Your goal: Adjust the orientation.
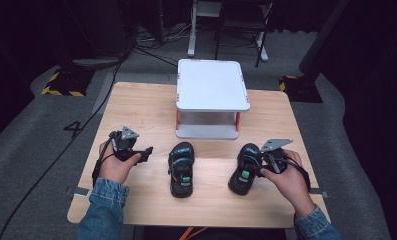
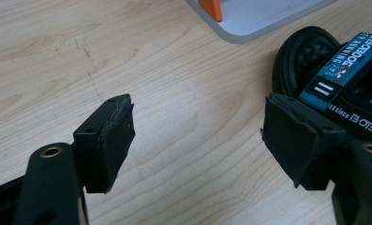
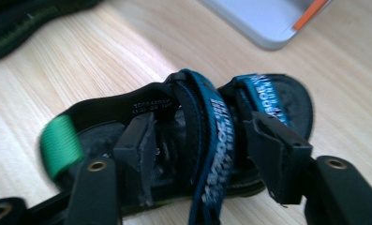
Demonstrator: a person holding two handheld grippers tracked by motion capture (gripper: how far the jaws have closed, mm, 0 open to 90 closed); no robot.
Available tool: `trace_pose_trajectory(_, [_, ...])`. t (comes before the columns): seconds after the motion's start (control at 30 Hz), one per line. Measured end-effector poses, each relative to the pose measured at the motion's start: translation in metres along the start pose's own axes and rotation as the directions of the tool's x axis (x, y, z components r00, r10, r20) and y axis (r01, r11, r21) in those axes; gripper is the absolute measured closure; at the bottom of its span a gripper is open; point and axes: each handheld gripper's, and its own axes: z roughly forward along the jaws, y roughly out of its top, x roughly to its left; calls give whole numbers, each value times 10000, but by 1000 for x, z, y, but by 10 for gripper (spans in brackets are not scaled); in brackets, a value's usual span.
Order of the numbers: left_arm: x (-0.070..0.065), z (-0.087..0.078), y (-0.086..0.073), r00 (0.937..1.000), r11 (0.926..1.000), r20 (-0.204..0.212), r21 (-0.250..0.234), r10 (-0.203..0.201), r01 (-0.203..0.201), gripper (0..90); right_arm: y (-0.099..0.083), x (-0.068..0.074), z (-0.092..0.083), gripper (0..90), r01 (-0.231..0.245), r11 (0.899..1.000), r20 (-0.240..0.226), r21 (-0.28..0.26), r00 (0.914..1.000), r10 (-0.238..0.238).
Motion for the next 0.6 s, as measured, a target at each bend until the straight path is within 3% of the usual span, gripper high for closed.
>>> trace_pose_trajectory(0.1, [1,-2,-3,10000,10000,-18,39,-86,86,259,5,1,12,606,197,9981,-59,591,9998,-194])
trace_pose_trajectory(0.17, [2,-3,-5,9998,9999,-94,33,-155,155,259,9,1,13,670,498,9960,246,741,9984,-518])
trace_pose_trajectory(0.27, [5,-5,-5,9996,9997,-170,-84,-212,210,259,15,1,12,681,668,9976,30,154,9978,-669])
trace_pose_trajectory(0.37, [4,-7,-8,9996,9998,-207,-126,-170,167,259,25,7,14,683,1183,9918,-396,-489,9920,-1202])
trace_pose_trajectory(0.47, [4,-13,-15,9994,9997,-273,-126,-234,230,262,35,15,23,684,1475,9857,-909,-820,9838,-1547])
trace_pose_trajectory(0.6, [6,-24,-25,9980,9988,-458,-210,-441,432,264,51,29,38,684,2100,9691,-1411,-1293,9635,-2276])
